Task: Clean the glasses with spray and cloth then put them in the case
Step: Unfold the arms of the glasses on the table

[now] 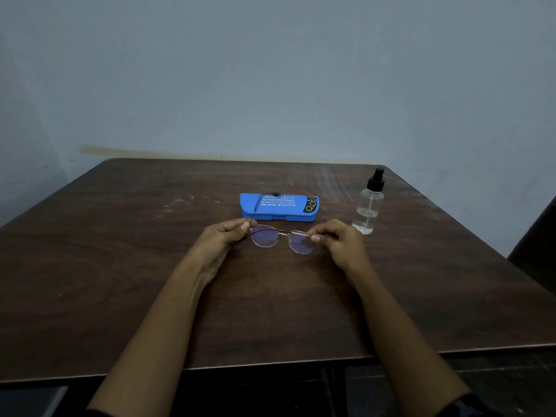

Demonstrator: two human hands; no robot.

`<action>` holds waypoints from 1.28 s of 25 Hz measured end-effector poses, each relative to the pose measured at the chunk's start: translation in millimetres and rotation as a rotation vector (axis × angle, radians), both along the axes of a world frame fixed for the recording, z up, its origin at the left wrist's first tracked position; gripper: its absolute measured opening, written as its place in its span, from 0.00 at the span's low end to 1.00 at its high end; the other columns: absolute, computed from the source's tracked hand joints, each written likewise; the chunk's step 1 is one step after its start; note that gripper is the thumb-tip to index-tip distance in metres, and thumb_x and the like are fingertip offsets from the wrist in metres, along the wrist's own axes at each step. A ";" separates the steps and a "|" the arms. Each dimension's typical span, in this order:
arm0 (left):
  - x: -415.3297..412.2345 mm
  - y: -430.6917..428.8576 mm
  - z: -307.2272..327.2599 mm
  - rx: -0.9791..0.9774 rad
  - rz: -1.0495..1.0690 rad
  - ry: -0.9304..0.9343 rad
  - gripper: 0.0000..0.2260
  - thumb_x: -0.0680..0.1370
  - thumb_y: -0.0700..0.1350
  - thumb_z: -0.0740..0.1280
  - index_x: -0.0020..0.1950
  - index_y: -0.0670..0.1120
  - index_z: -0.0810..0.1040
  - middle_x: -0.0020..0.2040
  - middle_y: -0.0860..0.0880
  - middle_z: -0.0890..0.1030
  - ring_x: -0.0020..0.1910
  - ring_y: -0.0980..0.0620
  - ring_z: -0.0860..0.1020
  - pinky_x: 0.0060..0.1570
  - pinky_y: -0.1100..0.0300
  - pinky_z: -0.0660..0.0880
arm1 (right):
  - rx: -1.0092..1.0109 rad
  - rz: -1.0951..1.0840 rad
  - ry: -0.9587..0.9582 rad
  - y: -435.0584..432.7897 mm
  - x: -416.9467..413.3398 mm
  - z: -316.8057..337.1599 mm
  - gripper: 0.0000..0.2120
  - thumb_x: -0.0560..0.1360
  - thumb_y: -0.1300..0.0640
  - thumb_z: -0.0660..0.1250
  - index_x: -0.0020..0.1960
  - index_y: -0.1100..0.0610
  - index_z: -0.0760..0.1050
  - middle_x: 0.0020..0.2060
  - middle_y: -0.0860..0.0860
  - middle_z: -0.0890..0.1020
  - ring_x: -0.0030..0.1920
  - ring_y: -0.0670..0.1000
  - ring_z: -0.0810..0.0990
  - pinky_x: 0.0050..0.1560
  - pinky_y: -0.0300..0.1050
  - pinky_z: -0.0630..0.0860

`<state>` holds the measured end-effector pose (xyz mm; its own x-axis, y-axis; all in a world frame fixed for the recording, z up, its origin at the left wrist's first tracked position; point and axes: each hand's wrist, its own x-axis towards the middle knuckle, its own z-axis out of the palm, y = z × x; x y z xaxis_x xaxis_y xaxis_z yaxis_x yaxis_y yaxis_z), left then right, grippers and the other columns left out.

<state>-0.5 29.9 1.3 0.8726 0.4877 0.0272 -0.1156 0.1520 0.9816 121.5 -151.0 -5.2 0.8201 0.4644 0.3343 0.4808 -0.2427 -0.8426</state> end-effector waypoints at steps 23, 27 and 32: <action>6.6 -6.4 -10.9 0.268 0.200 -0.069 0.09 0.73 0.34 0.66 0.40 0.47 0.81 0.36 0.57 0.83 0.33 0.64 0.80 0.37 0.74 0.75 | -0.210 -0.178 -0.490 2.5 -7.7 -6.0 0.04 0.73 0.59 0.65 0.45 0.57 0.78 0.41 0.53 0.76 0.41 0.49 0.71 0.37 0.44 0.67; 5.9 -6.4 -11.2 0.298 0.240 -0.041 0.09 0.73 0.36 0.67 0.40 0.49 0.82 0.37 0.57 0.82 0.33 0.64 0.80 0.40 0.74 0.75 | -0.161 -0.162 -0.481 2.7 -7.0 -6.1 0.03 0.74 0.60 0.66 0.45 0.58 0.77 0.40 0.54 0.77 0.40 0.51 0.73 0.37 0.45 0.68; 5.3 -7.8 -9.8 0.305 0.254 -0.017 0.07 0.73 0.37 0.67 0.42 0.47 0.82 0.31 0.60 0.83 0.31 0.64 0.79 0.38 0.75 0.75 | -0.093 -0.150 -0.451 1.8 -7.5 -3.0 0.02 0.73 0.63 0.65 0.44 0.60 0.76 0.32 0.45 0.72 0.34 0.44 0.69 0.37 0.38 0.66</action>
<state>4.8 22.1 -8.5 0.7235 0.6551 0.2179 -0.1288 -0.1821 0.9748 114.0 -149.2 -8.2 0.6630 0.3971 0.6346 0.7473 -0.4018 -0.5293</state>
